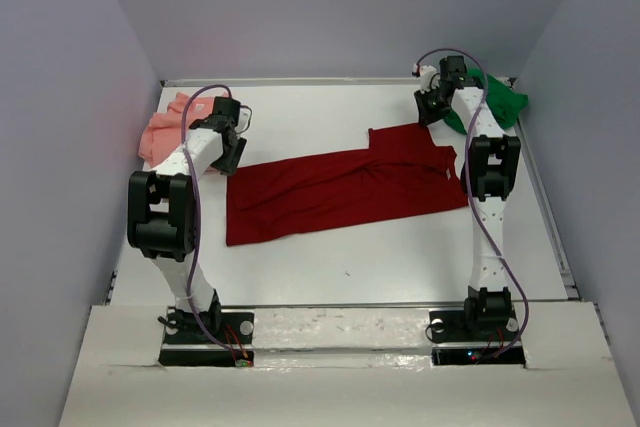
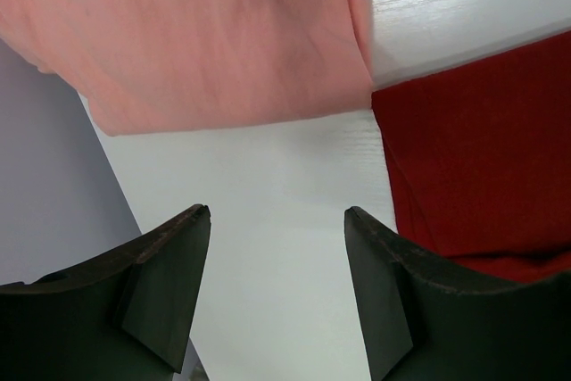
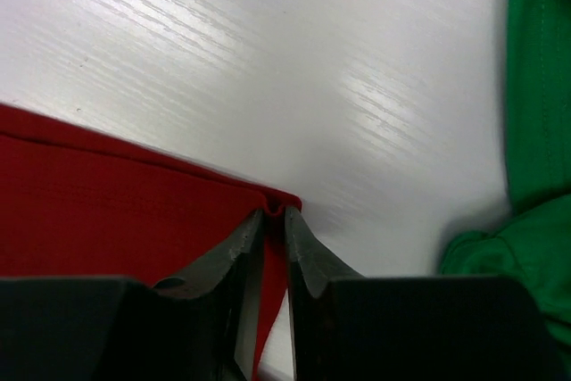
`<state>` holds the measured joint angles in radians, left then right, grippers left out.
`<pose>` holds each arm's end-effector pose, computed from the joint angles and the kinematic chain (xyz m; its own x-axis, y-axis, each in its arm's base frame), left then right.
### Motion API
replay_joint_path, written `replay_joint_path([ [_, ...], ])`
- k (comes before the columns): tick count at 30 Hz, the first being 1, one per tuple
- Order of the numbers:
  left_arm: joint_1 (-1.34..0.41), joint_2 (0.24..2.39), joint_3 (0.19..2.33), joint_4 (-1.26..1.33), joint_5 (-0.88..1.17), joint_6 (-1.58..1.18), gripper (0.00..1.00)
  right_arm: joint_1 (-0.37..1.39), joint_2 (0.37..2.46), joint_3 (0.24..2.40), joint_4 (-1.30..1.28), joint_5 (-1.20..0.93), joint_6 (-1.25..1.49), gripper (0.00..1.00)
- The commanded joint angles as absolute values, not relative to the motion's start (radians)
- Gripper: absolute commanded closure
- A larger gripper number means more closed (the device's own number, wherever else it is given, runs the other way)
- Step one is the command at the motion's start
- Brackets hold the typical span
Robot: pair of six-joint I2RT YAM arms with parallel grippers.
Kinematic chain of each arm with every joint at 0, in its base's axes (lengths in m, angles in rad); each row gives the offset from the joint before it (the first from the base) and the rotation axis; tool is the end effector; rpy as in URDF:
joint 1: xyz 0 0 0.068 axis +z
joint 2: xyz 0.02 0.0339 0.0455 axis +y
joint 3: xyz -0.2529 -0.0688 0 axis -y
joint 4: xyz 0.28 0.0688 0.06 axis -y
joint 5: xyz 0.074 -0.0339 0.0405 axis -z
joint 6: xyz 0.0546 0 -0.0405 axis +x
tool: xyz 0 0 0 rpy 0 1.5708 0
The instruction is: Fold and stack the t-shirts
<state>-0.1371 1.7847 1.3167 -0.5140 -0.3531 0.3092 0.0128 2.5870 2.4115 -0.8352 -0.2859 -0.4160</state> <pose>0.4188 -0.0387 0.1837 -0.8036 0.3991 -0.4415 0.1916 0.8758 0.4429 0.5881 0.0229 0.1498 -0.7094 -0.3968 -0.5825 -0.4906 0.8714 0.0039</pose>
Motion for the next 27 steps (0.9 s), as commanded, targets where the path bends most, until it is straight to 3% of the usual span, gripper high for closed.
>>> replay_joint_path([
  [1,-0.133,1.759,1.301,-0.515,-0.373,0.311,0.27,0.009,2.577,2.41,-0.85,-0.314,-0.417,0.8],
  [4,-0.133,1.758,1.293,-0.511,-0.37,0.311,0.27,0.009,2.576,2.396,-0.85,-0.313,-0.423,0.81],
  [8,-0.133,1.759,1.293,-0.515,-0.367,0.311,0.27,0.009,2.577,2.393,-0.851,-0.305,-0.422,1.0],
  [19,-0.138,1.781,1.339,-0.534,-0.353,0.305,0.28,0.009,2.467,2.398,-0.9,-0.308,-0.436,1.0],
  [27,-0.164,1.763,1.351,-0.54,-0.367,0.308,0.28,0.009,2.267,2.235,-0.93,-0.248,-0.511,1.0],
])
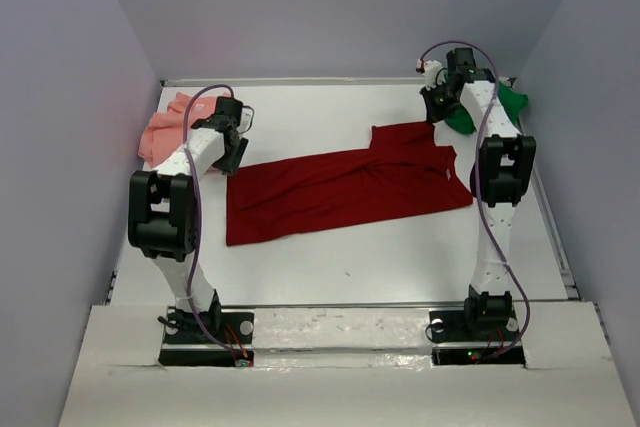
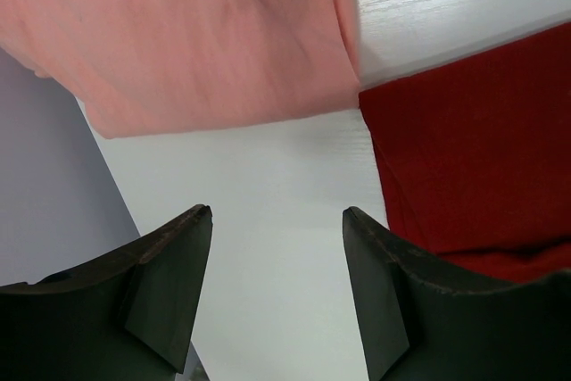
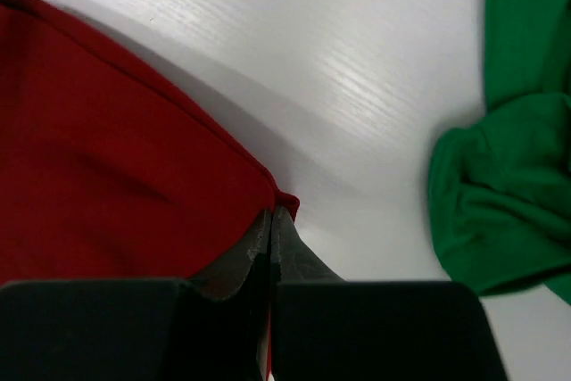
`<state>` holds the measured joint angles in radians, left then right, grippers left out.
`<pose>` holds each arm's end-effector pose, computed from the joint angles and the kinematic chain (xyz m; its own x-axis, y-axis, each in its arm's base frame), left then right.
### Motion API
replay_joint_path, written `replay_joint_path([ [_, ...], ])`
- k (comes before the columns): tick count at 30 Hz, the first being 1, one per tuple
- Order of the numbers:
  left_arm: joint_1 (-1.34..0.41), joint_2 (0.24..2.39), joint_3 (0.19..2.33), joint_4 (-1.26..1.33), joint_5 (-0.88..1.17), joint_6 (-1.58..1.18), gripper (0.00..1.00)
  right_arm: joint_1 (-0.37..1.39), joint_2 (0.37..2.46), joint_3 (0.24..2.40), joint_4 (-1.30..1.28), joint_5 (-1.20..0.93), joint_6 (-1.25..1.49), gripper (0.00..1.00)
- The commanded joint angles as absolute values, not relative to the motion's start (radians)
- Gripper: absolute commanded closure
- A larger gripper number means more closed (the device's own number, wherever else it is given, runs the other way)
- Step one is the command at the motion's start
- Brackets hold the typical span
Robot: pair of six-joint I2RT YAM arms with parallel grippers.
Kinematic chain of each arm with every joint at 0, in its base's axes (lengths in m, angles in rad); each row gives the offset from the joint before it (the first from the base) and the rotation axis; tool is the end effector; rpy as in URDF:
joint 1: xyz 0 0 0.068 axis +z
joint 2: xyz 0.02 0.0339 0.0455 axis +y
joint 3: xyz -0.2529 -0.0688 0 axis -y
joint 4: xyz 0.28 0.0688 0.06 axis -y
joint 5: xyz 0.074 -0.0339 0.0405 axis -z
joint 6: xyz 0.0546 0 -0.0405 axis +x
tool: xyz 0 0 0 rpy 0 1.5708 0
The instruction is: Fold and stack the t-shirts
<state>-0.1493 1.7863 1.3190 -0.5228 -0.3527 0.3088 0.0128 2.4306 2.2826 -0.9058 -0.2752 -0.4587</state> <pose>0.4179 -0.0438 0.1833 -0.8022 0.4091 -0.4349 0.2057 0.8732 0.4419 0.5597 0.0220 0.1866 -0.7145 -0.4353 -0.5478 -0.5163 0.8564 -0.0070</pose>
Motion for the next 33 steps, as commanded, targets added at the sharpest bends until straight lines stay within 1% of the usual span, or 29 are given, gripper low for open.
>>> replay_joint_path([
  [1,-0.164,1.761,1.348,-0.54,-0.37,0.308,0.28,0.009,2.247,2.197,-0.934,-0.249,-0.515,1.0],
  [8,-0.17,1.738,1.344,-0.537,-0.38,0.311,0.28,0.009,2.105,2.085,-1.024,-0.285,-0.538,1.0],
  [18,-0.176,1.72,1.345,-0.534,-0.399,0.314,0.28,0.009,2.002,1.947,-1.153,-0.314,-0.587,1.0],
  [24,-0.186,1.729,1.356,-0.535,-0.402,0.313,0.28,0.009,1.947,1.918,-1.236,-0.409,-0.6,1.0],
  [33,-0.206,1.727,1.355,-0.535,-0.403,0.314,0.28,0.009,1.855,1.85,-1.318,-0.423,-0.63,1.0],
])
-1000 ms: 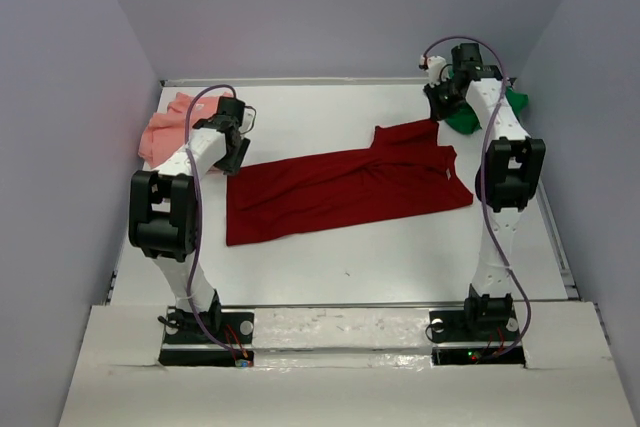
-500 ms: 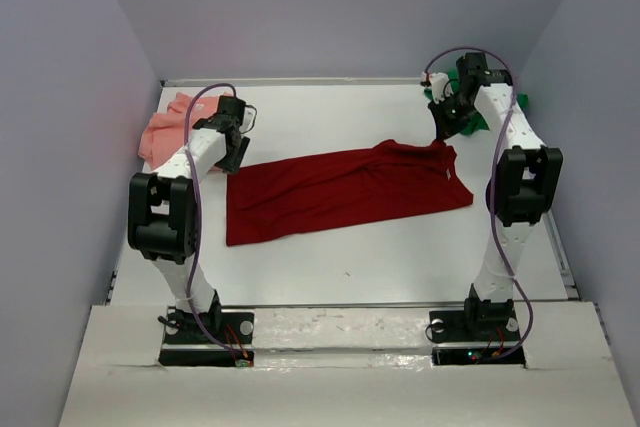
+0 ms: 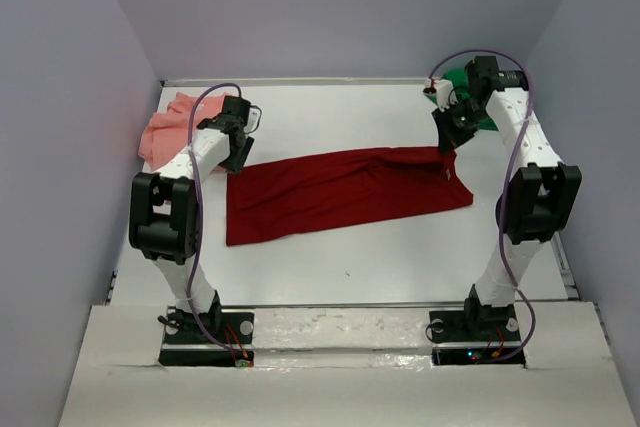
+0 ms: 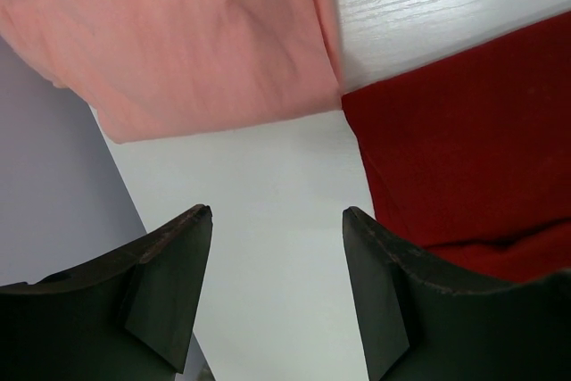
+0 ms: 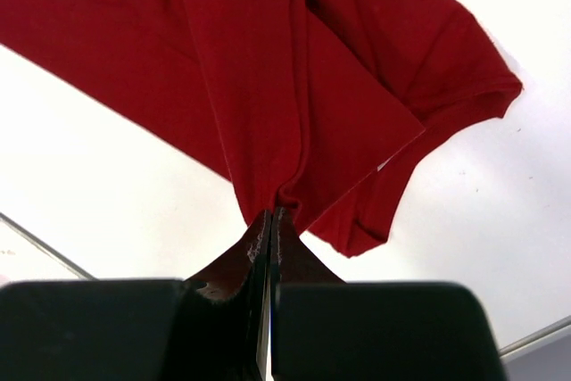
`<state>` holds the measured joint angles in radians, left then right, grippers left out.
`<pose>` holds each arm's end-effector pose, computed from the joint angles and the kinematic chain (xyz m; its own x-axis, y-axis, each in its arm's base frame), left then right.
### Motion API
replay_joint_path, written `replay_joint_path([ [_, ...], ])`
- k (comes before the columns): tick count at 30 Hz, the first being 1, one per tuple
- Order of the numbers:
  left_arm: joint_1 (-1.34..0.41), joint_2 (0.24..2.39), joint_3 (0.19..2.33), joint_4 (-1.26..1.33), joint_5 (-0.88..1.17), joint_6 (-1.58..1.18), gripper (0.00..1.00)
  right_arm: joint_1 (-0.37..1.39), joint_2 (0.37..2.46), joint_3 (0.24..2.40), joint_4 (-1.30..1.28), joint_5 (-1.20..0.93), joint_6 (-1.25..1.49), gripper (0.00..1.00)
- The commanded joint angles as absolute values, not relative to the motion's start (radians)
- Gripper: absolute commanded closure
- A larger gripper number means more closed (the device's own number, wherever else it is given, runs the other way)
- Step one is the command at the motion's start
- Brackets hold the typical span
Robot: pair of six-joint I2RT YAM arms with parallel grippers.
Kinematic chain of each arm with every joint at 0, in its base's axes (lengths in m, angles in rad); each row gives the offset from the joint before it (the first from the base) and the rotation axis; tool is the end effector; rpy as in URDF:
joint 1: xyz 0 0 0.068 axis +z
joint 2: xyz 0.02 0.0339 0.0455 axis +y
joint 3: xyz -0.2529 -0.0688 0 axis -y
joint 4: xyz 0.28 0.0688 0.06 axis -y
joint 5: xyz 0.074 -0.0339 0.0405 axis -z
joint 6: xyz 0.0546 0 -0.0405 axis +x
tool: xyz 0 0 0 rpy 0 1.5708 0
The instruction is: Fold and stack the t-shirts
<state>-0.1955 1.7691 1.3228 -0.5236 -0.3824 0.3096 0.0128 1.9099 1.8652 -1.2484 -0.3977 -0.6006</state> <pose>0.4148 -0.0614 0.1919 -0.7788 0.4424 -0.4447 0.2211 0.8570 0.4654 0.4203 0.0265 0.2799 -0.7267 -0.5304 -0.4367 -0.6408 0.7525 0.1524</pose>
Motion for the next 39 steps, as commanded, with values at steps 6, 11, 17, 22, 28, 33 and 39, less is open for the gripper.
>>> replay_joint_path([
  [6,-0.21,1.718,1.344,-0.535,-0.407,0.316,0.28,0.009,1.827,1.758,-1.332,-0.39,-0.652,1.0],
  [11,-0.21,1.715,1.341,-0.534,-0.413,0.319,0.28,0.009,1.803,1.72,-1.353,-0.409,-0.658,1.0],
  [17,-0.219,1.721,1.339,-0.534,-0.417,0.321,0.28,0.018,1.783,1.686,-1.391,-0.44,-0.669,1.0],
  [22,-0.225,1.72,1.333,-0.532,-0.42,0.322,0.28,0.028,1.775,1.615,-1.382,-0.44,-0.673,1.0],
  [28,-0.229,1.715,1.321,-0.526,-0.428,0.325,0.28,0.06,1.773,1.517,-1.362,-0.462,-0.672,1.0],
  [33,-0.233,1.712,1.313,-0.523,-0.429,0.328,0.28,0.069,1.785,1.473,-1.336,-0.478,-0.661,1.0],
  [39,-0.241,1.712,1.313,-0.526,-0.431,0.328,0.28,0.078,1.81,1.451,-1.325,-0.48,-0.657,0.41],
])
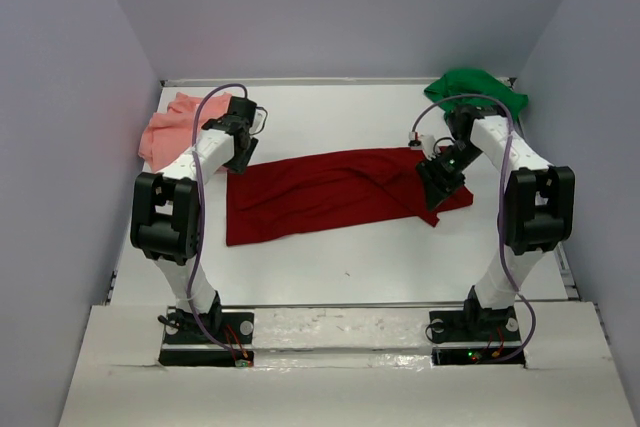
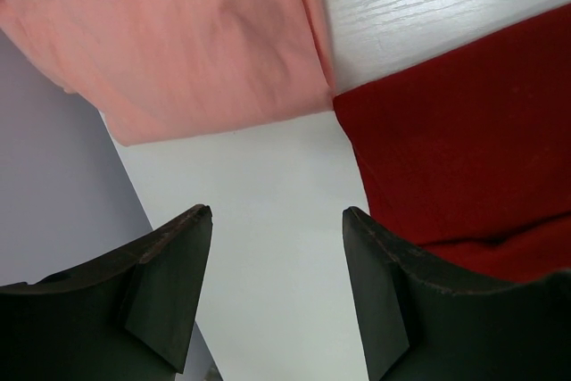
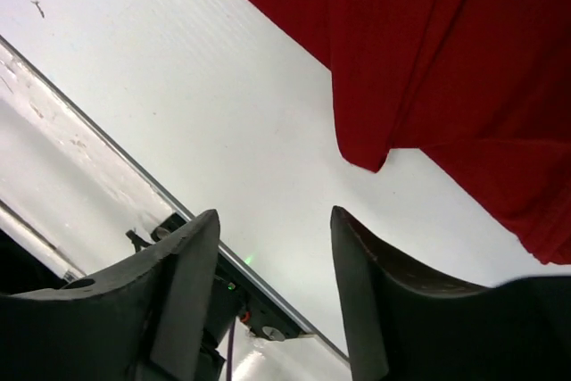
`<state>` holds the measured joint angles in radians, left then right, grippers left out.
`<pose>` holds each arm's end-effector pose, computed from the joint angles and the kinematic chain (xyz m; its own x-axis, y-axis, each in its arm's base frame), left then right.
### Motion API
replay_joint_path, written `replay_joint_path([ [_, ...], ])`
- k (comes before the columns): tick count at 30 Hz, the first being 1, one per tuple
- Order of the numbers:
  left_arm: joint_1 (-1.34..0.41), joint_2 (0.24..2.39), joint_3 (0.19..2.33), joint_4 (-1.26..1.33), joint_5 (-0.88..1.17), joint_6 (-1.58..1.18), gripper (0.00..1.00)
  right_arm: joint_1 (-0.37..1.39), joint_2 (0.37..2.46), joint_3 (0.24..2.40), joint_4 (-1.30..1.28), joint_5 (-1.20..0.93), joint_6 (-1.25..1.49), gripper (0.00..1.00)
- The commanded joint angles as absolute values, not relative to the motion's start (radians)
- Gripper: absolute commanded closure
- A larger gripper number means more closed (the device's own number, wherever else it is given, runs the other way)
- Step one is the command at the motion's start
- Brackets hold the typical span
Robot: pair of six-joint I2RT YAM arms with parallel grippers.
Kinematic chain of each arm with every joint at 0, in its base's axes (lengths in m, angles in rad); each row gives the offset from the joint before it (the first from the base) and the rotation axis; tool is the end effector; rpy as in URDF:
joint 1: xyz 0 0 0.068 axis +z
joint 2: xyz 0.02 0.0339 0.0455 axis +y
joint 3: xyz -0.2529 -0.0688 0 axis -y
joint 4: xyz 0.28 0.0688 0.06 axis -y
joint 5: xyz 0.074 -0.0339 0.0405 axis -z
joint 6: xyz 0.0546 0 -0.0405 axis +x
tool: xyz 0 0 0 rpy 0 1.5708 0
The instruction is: Fold and stack the t-shirts
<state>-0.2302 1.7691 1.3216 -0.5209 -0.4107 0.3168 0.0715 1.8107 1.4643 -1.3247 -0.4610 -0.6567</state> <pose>0.4124 -0.0743 0.1922 -0.7658 0.4728 -0.4359 0.2394 0.8387 0.4891 0.3489 0.0493 0.1982 -0.7741 -0.6036 -0.1909 -0.6214 0.6666 0.4117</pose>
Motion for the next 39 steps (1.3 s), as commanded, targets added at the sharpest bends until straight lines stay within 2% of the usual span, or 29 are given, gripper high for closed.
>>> replay_joint_path([
  [1,-0.242,1.712,1.313,-0.526,-0.431,0.33,0.28,0.078,1.803,1.451,-1.33,-0.48,-0.66,0.39],
  [2,-0.242,1.71,1.313,-0.526,-0.43,0.33,0.28,0.087,1.801,1.454,-1.333,-0.48,-0.66,0.37],
  [3,-0.245,1.71,1.312,-0.526,-0.43,0.33,0.28,0.087,1.793,1.459,-1.338,-0.477,-0.66,0.3],
  [5,-0.247,1.71,1.31,-0.525,-0.428,0.33,0.28,0.087,1.789,1.46,-1.339,-0.468,-0.66,0.22],
  [10,-0.253,1.707,1.308,-0.523,-0.431,0.33,0.28,0.087,1.776,1.465,-1.302,-0.471,-0.646,0.2],
  [14,-0.258,1.704,1.307,-0.522,-0.433,0.33,0.28,0.087,1.813,1.506,-1.255,-0.532,-0.627,0.27],
  [22,-0.261,1.694,1.304,-0.518,-0.433,0.33,0.28,0.106,1.945,1.649,-1.074,-0.591,-0.568,0.48],
  [31,-0.259,1.689,1.285,-0.511,-0.442,0.336,0.28,0.187,2.138,1.873,-1.111,-0.568,-0.583,0.48],
  [39,-0.259,1.697,1.281,-0.511,-0.442,0.339,0.27,0.209,2.189,1.917,-1.126,-0.569,-0.586,0.48],
])
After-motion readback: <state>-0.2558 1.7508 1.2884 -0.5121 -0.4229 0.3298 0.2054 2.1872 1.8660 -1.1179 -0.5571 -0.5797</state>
